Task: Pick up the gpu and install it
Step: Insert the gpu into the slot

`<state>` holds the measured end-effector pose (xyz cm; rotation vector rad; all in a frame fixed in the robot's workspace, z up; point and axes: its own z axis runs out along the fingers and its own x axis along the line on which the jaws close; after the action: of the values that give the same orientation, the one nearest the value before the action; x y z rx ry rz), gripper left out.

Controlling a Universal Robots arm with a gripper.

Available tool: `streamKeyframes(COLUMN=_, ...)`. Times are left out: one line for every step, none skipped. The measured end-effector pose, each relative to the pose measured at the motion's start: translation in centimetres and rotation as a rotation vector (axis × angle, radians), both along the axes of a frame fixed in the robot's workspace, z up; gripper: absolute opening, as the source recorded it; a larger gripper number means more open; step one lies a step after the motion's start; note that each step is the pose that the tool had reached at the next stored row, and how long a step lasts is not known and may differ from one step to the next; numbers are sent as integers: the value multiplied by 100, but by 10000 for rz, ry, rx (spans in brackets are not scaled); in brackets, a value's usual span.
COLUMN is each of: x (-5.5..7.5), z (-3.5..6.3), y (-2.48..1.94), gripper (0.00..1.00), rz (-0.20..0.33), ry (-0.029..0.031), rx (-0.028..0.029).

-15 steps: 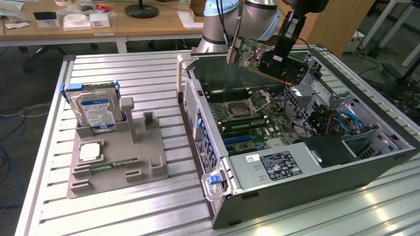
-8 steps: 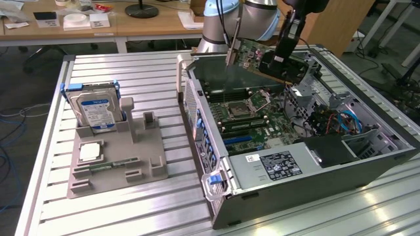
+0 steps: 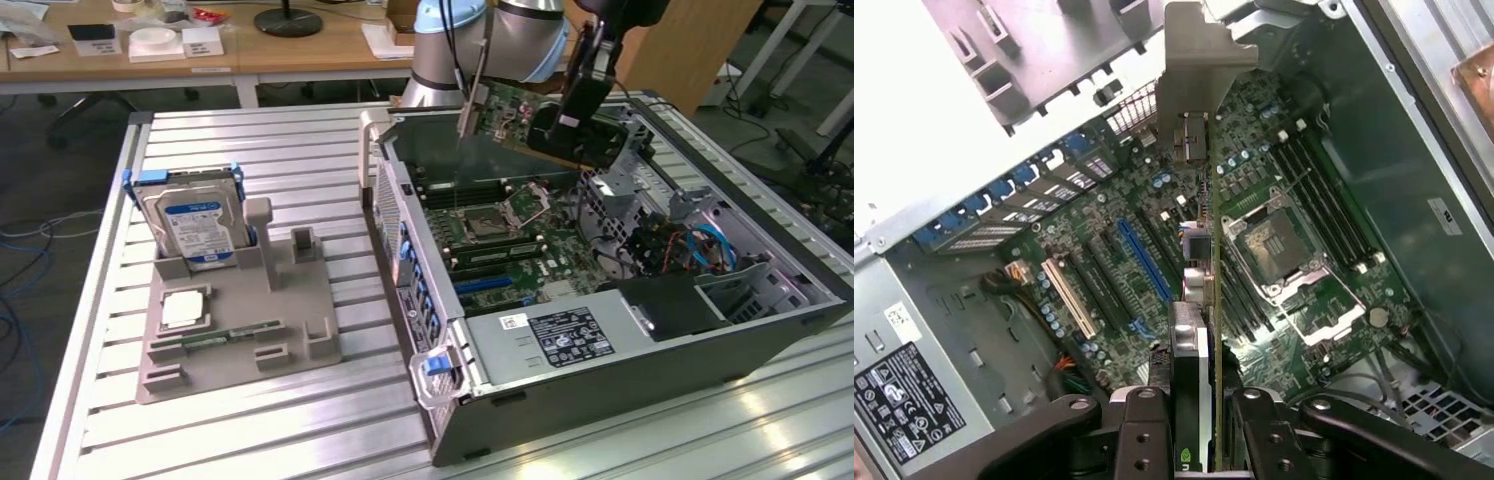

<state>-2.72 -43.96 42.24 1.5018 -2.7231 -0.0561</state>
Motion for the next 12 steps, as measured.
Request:
streamKeyframes(x=0, z=0, y=0, gripper=28, rz=109, ry=0, rx=0)
streamKeyframes(x=0, z=0, y=0, gripper=28, rz=225, ry=1, rx=0)
streamKeyframes(x=0, z=0, y=0, gripper=28, rz=342, ry=1, rx=-1)
streamKeyframes(x=0, z=0, y=0, gripper=28, rz=459, ry=1, rx=-2)
streamKeyframes(x=0, z=0, y=0, gripper=28, rz=587, ry=0, rx=-1)
streamKeyframes(x=0, z=0, y=0, gripper=28, rz=711, ry=1, rx=-1)
streamKeyframes(x=0, z=0, y=0, gripper=28, rz=842, ry=0, rx=-1)
streamKeyframes(x=0, z=-1, y=0, gripper=28, rz=975, ry=1, rx=-1)
streamKeyframes(x=0, z=-1, y=0, gripper=28, rz=1107, ry=1, rx=-1)
streamKeyframes(x=0, z=-1, y=0, gripper=28, rz=1236, ry=1, rx=-1)
streamKeyframes(x=1, z=-1, y=0, gripper=28, rz=1371, ry=0, rx=-1)
streamKeyframes(x=1, z=-1, y=0, gripper=28, rz=1494, ry=1, rx=-1)
